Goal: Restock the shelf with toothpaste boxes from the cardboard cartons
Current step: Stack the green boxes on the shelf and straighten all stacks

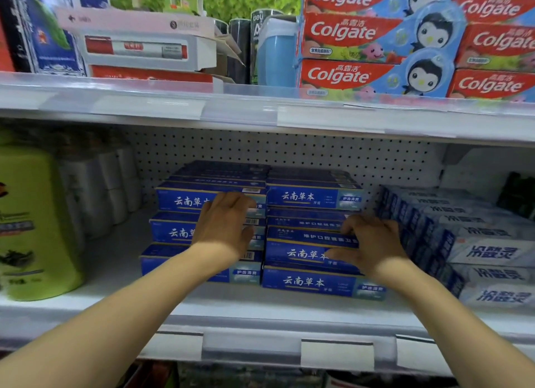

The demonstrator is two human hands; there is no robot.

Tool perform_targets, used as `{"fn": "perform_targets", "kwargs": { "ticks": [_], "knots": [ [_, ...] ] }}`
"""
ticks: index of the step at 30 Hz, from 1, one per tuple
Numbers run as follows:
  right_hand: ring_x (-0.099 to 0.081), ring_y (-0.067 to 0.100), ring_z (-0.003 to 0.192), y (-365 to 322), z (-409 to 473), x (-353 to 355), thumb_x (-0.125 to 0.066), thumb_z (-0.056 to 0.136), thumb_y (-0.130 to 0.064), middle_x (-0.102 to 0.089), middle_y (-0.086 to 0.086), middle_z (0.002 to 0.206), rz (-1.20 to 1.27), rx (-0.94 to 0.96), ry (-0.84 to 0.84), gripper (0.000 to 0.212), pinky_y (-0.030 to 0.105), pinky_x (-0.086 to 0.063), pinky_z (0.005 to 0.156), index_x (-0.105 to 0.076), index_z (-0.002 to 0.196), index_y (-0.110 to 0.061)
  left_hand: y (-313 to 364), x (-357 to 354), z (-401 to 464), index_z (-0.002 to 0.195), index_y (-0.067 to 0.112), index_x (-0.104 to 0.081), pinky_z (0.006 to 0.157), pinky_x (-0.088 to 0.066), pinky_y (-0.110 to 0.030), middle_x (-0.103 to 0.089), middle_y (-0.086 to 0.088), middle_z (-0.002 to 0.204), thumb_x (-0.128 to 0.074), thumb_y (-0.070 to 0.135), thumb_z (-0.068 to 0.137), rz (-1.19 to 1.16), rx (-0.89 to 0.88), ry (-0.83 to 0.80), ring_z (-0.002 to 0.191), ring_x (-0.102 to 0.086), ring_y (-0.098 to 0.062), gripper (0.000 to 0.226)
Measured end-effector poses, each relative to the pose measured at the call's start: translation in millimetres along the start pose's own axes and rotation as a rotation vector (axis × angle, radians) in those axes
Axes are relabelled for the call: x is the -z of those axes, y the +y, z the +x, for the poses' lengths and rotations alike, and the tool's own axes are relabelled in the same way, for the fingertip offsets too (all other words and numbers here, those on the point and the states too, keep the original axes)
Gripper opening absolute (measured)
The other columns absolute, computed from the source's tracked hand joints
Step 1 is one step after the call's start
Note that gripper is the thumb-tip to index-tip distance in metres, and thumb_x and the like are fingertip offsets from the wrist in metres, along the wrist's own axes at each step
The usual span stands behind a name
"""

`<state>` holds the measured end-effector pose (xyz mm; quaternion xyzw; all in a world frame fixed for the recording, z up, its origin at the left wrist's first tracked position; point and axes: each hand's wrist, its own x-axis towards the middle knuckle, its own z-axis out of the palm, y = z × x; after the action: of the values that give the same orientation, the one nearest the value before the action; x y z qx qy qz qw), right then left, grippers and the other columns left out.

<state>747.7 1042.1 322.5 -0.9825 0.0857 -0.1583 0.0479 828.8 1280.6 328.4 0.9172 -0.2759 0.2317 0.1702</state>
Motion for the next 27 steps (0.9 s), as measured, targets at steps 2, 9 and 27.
{"fn": "perform_targets", "kwargs": {
  "ticks": [2, 9, 27],
  "knots": [
    [-0.051, 0.015, 0.104, 1.0, 0.8, 5.1, -0.058, 0.075, -0.065, -0.052, -0.010, 0.098, 0.043, 0.010, -0.020, 0.047, 0.030, -0.021, 0.098, -0.047, 0.101, -0.028, 1.2, 0.2, 2.1, 0.132, 0.025, -0.043, 0.104, -0.025, -0.030, -0.042, 0.004, 0.137, -0.057, 0.027, 0.091, 0.005, 0.007, 0.015, 0.127, -0.033, -0.018, 0.044],
    [-0.057, 0.018, 0.090, 10.6, 24.6, 38.3, -0.067, 0.069, -0.057, -0.059, -0.006, 0.087, 0.317, 0.097, 0.075, 0.041, 0.041, -0.041, 0.095, -0.053, 0.090, -0.025, 4.5, 2.6, 14.0, 0.135, 0.022, -0.041, 0.103, -0.027, -0.032, -0.044, 0.001, 0.135, -0.058, 0.024, 0.090, 0.020, 0.030, 0.049, 0.127, -0.033, -0.020, 0.049],
    [-0.039, 0.029, 0.118, 26.3, 87.7, 10.0, -0.070, 0.071, -0.056, -0.049, 0.011, 0.121, 0.146, 0.080, 0.294, 0.062, 0.042, -0.030, 0.100, -0.056, 0.118, -0.018, 10.0, -22.6, 53.7, 0.136, 0.020, -0.040, 0.106, -0.023, -0.037, -0.043, -0.001, 0.137, -0.061, 0.037, 0.087, 0.089, 0.014, 0.110, 0.128, -0.034, -0.022, 0.056]
  ]
}}
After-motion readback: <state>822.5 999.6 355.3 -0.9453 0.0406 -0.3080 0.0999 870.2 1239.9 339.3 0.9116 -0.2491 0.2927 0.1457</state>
